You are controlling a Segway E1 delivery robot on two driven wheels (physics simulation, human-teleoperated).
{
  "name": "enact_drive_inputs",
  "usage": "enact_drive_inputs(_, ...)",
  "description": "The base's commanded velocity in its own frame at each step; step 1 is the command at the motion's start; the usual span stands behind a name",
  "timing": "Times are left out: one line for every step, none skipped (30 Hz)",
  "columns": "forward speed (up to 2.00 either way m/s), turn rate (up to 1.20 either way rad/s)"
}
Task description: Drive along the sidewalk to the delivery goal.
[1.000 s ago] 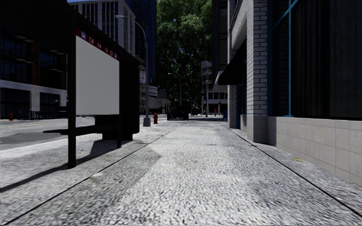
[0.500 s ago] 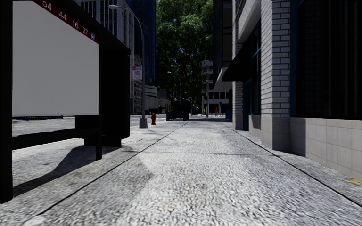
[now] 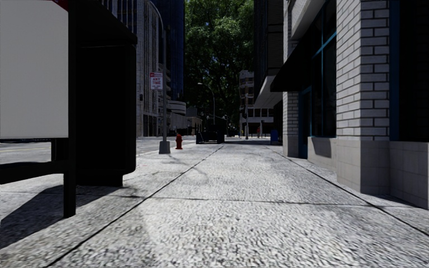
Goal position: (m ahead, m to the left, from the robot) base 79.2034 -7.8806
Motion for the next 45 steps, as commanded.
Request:
enact_drive_inputs(2.00, -0.51)
enact_drive_inputs(2.00, -0.94)
enact_drive_inputs(2.00, -1.11)
enact_drive_inputs(2.00, -1.11)
enact_drive_inputs(2.00, -1.17)
enact_drive_inputs(2.00, -1.19)
enact_drive_inputs(2.00, -1.18)
enact_drive_inputs(2.00, -0.32)
enact_drive_inputs(2.00, -0.32)
enact_drive_inputs(2.00, 0.00)
enact_drive_inputs(2.00, 0.00)
enact_drive_inputs(2.00, 0.00)
enact_drive_inputs(2.00, 0.00)
enact_drive_inputs(2.00, 0.00)
enact_drive_inputs(2.00, 0.00)
enact_drive_inputs(2.00, 0.00)
enact_drive_inputs(2.00, 0.00)
enact_drive_inputs(2.00, 0.00)
enact_drive_inputs(2.00, 0.00)
enact_drive_inputs(2.00, 0.00)
enact_drive_inputs(2.00, 0.00)
enact_drive_inputs(2.00, 0.00)
enact_drive_inputs(2.00, 0.00)
enact_drive_inputs(2.00, 0.00)
enact_drive_inputs(2.00, 0.00)
enact_drive_inputs(2.00, 0.00)
enact_drive_inputs(2.00, 0.00)
enact_drive_inputs(2.00, 0.00)
enact_drive_inputs(2.00, 0.00)
enact_drive_inputs(2.00, 0.00)
enact_drive_inputs(2.00, 0.00)
enact_drive_inputs(2.00, 0.00)
enact_drive_inputs(2.00, 0.00)
enact_drive_inputs(2.00, 0.00)
enact_drive_inputs(2.00, 0.00)
enact_drive_inputs(2.00, 0.00)
enact_drive_inputs(2.00, 0.00)
enact_drive_inputs(2.00, 0.00)
enact_drive_inputs(2.00, 0.00)
enact_drive_inputs(2.00, 0.00)
enact_drive_inputs(2.00, 0.00)
enact_drive_inputs(2.00, 0.00)
enact_drive_inputs(2.00, 0.00)
enact_drive_inputs(2.00, 0.00)
enact_drive_inputs(2.00, 0.00)
